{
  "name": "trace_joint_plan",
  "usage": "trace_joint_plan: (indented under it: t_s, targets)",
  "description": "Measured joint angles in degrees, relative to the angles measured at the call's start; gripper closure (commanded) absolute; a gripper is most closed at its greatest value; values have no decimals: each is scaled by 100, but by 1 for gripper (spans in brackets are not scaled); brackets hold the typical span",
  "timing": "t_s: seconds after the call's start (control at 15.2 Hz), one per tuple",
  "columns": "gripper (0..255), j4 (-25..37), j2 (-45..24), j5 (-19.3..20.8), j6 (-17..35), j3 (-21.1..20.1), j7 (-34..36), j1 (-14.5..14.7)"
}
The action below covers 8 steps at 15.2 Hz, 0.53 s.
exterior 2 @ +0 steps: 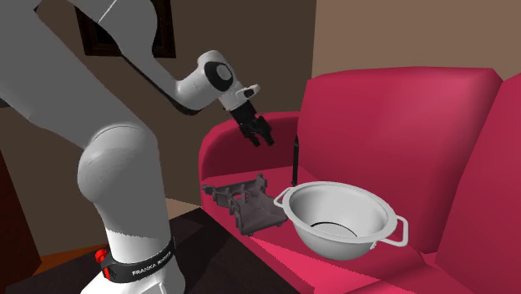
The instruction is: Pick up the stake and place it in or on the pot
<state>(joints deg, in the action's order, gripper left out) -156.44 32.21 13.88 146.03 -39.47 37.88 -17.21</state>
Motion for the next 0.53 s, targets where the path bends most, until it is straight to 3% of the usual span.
trace_joint_plan:
  t_s: [0.2,0.33,0.53]
  targets:
    - [0,253,-291,1008,709,-1326,1244,-1343]
    - [0,577,-349,1738,1078,-2494,2154,-2580]
    - [0,1008,134,2353,1535,-3943,3201,-4141]
